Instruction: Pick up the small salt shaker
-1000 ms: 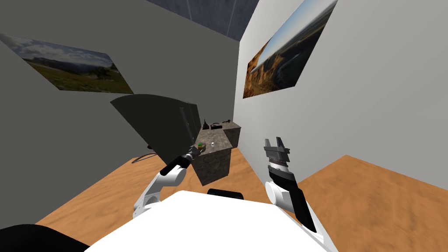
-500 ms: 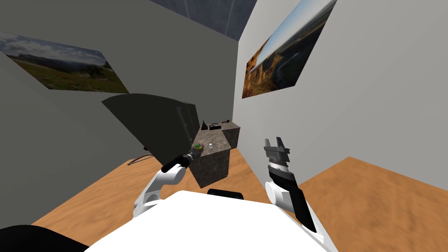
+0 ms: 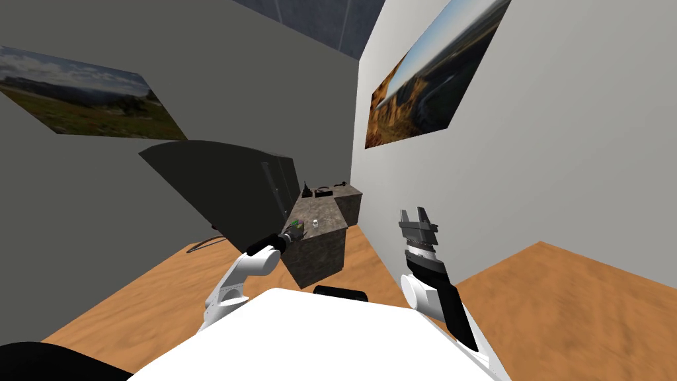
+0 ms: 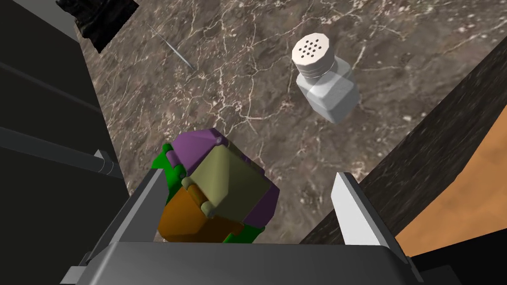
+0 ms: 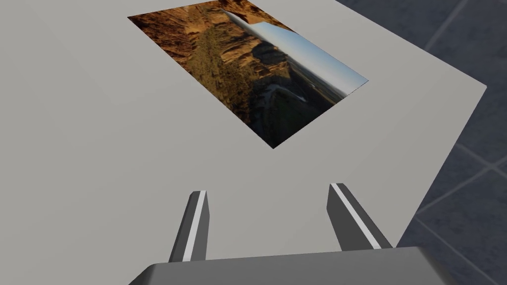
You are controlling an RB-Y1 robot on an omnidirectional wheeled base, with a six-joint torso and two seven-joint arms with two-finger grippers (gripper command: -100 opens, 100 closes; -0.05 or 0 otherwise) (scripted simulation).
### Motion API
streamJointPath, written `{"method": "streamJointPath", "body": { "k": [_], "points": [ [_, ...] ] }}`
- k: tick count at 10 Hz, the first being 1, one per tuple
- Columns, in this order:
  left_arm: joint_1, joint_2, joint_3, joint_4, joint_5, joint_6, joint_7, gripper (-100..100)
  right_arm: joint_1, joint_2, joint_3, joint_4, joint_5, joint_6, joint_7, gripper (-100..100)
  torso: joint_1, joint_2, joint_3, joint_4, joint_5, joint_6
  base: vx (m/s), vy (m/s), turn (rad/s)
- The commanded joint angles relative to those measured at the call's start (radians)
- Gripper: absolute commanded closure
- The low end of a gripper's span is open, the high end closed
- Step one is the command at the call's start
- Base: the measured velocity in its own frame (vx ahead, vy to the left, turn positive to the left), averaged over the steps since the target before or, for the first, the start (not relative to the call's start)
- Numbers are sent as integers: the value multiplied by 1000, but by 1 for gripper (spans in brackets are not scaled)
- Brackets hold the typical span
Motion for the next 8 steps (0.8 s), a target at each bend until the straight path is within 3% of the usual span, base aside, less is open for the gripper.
{"method": "streamJointPath", "body": {
  "k": [1,4,8],
  "points": [
    [-3,10,7,2,17,50,22,-100,0,0,0,0,0,0,0,0,0,0,0,0,0,0,55,-31,-13],
    [-11,19,14,6,30,100,40,-100,0,0,0,0,0,0,0,0,0,0,0,0,0,0,63,-28,-7],
    [-32,50,31,14,62,215,87,-100,0,0,0,0,0,0,0,0,0,-1,-1,0,0,0,79,-31,-10]
  ]
}}
